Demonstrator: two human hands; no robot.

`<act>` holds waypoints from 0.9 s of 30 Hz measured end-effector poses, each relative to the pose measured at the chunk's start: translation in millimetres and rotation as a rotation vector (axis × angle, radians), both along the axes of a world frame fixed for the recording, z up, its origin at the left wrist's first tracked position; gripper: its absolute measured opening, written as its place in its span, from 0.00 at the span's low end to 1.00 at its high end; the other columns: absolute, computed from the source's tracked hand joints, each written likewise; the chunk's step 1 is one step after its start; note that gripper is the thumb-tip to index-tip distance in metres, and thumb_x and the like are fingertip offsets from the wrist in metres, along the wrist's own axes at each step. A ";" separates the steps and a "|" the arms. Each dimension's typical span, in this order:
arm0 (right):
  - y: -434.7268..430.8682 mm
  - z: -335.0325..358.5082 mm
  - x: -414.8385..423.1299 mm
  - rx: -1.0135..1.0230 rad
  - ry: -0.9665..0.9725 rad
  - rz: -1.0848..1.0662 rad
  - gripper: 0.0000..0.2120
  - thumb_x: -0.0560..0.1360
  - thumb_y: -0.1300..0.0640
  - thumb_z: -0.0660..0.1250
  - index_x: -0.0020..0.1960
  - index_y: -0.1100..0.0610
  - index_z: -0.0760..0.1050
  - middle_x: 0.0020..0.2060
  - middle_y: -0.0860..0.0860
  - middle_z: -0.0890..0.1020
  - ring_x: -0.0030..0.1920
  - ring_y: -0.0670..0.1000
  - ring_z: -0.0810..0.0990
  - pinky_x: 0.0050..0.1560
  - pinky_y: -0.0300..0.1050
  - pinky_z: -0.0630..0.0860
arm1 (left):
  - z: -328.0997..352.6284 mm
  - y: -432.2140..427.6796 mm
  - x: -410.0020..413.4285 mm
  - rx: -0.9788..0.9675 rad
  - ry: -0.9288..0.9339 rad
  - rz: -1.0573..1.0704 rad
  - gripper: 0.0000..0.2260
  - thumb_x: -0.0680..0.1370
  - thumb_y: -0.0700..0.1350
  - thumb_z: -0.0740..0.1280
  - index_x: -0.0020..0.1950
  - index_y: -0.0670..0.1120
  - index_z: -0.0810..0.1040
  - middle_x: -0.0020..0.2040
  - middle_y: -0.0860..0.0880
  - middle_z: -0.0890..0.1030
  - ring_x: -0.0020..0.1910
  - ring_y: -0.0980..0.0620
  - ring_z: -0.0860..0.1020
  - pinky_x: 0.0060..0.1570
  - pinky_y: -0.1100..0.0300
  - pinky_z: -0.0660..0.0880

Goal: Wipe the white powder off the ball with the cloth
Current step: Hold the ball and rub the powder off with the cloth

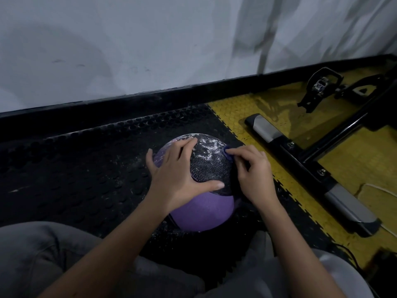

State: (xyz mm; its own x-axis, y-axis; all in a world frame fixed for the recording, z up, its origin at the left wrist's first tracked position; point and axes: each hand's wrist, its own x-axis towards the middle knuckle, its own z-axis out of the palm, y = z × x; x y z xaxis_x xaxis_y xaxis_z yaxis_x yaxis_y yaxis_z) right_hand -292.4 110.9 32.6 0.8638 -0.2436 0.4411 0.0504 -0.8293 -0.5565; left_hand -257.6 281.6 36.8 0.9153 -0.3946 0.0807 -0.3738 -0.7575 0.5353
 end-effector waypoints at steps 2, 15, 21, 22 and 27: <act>12.4 2.8 -11.4 -0.067 -0.063 0.047 0.09 0.75 0.61 0.63 0.49 0.54 0.82 0.45 0.44 0.78 0.44 0.54 0.73 0.50 0.28 0.60 | -2.5 -1.1 -3.2 -0.021 -0.018 0.016 0.47 0.60 0.74 0.63 0.74 0.58 0.50 0.70 0.61 0.54 0.70 0.62 0.52 0.68 0.39 0.35; -0.1 1.8 0.2 -0.003 0.048 -0.053 0.10 0.76 0.65 0.64 0.50 0.56 0.82 0.43 0.45 0.76 0.45 0.57 0.74 0.48 0.30 0.63 | 4.7 6.9 6.1 0.062 0.066 -0.093 0.52 0.58 0.72 0.68 0.75 0.58 0.46 0.69 0.61 0.51 0.71 0.59 0.52 0.68 0.37 0.35; 36.1 5.1 -17.5 -0.211 -0.115 0.148 0.11 0.75 0.57 0.60 0.49 0.53 0.82 0.46 0.46 0.80 0.43 0.52 0.69 0.44 0.45 0.69 | 5.0 9.3 6.7 0.050 0.079 -0.067 0.51 0.58 0.70 0.68 0.75 0.58 0.48 0.70 0.61 0.51 0.71 0.59 0.53 0.69 0.38 0.37; 31.8 5.9 -15.6 -0.205 -0.115 0.180 0.12 0.75 0.56 0.60 0.50 0.53 0.82 0.46 0.46 0.80 0.44 0.52 0.68 0.45 0.45 0.69 | 5.1 10.3 7.1 0.050 0.082 -0.069 0.52 0.59 0.71 0.68 0.75 0.58 0.47 0.70 0.61 0.51 0.71 0.59 0.53 0.69 0.38 0.36; -6.1 2.8 7.5 -0.050 0.028 0.019 0.11 0.76 0.64 0.63 0.50 0.55 0.82 0.44 0.44 0.76 0.46 0.56 0.74 0.48 0.28 0.62 | 5.3 6.9 6.9 0.048 0.082 -0.097 0.52 0.59 0.71 0.69 0.75 0.58 0.46 0.69 0.61 0.51 0.72 0.58 0.53 0.68 0.38 0.35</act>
State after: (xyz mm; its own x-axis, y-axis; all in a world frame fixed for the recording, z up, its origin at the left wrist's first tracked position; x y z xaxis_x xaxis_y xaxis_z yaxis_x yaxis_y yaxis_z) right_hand -284.9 104.9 35.5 0.8804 -0.2051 0.4275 0.0515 -0.8549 -0.5162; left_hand -250.7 288.5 42.1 0.8755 -0.4830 -0.0141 -0.4028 -0.7456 0.5309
